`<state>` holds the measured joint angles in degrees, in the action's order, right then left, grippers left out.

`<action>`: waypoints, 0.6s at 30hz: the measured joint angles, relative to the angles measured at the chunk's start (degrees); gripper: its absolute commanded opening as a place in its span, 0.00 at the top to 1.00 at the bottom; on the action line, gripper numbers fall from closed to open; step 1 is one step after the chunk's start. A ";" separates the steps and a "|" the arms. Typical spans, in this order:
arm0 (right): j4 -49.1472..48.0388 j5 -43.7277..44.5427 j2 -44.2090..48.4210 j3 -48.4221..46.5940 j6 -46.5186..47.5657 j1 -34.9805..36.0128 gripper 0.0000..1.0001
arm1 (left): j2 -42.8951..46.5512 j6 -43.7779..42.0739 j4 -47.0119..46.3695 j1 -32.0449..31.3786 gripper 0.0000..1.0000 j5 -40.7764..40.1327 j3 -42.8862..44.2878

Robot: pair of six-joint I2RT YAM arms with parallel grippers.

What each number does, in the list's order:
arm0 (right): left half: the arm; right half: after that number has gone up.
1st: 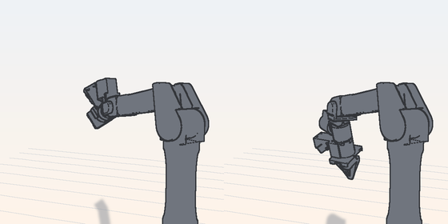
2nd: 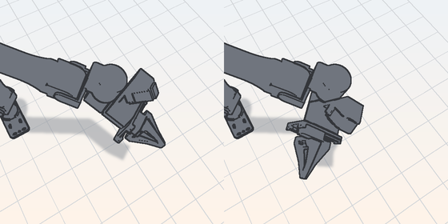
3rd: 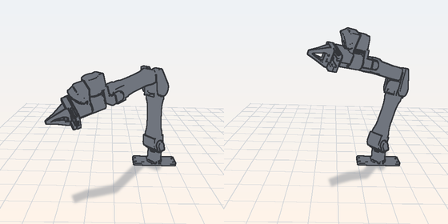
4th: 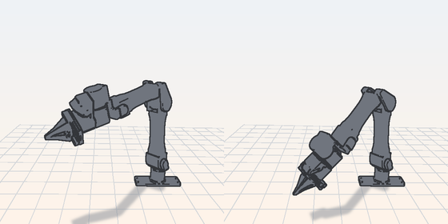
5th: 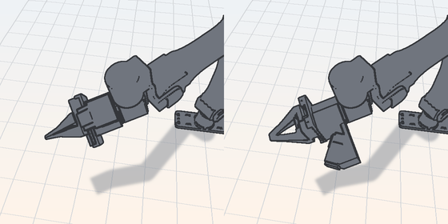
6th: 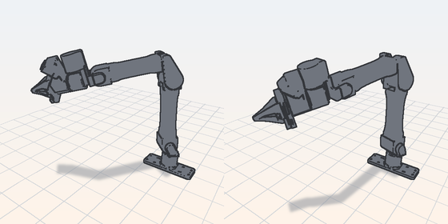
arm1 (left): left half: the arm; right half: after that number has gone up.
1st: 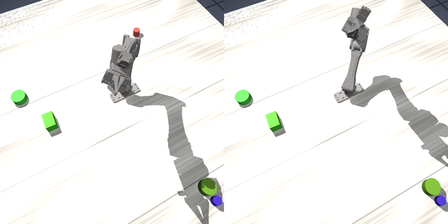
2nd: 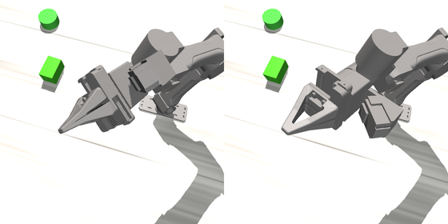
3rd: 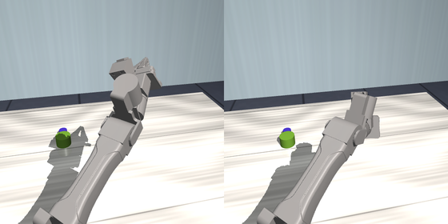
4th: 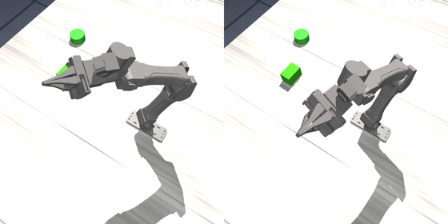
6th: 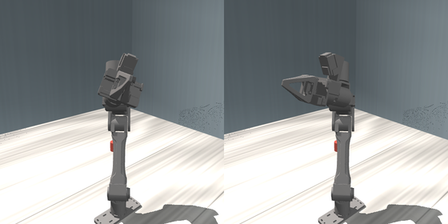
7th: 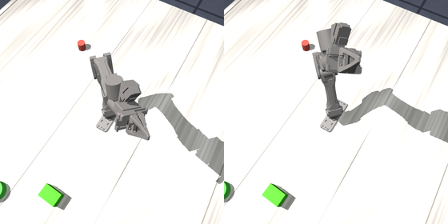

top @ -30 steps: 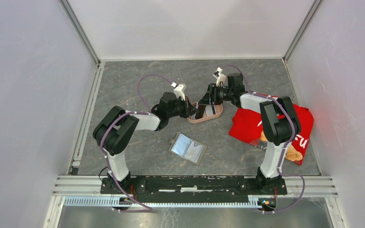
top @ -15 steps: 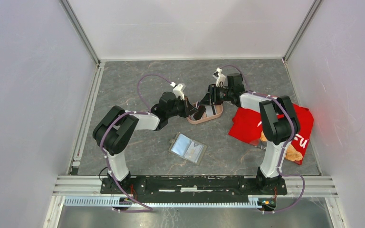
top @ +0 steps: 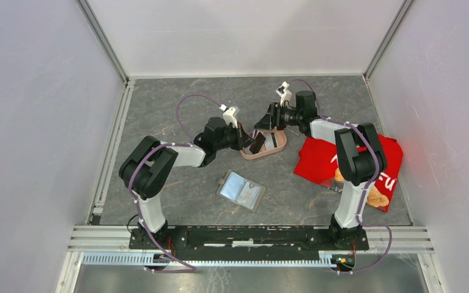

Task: Put the credit cards into the card holder
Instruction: Place the credit card in the storage box.

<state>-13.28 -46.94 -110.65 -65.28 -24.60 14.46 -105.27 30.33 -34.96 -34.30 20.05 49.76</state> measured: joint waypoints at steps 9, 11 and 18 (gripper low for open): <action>-0.81 -1.77 -0.44 0.04 -0.76 0.04 0.31 | 0.00 0.00 0.00 0.00 0.98 0.00 0.00; -0.83 -2.16 -0.55 0.15 -0.61 0.04 0.31 | 0.00 0.00 0.00 0.00 0.98 0.00 0.00; 4.13 -4.17 -1.07 -1.90 7.65 -0.26 0.29 | 0.00 0.00 -0.35 0.20 0.98 0.57 0.02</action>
<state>-9.15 -51.11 -111.72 -67.18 -16.95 14.20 -105.27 30.33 -35.31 -34.11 20.62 49.78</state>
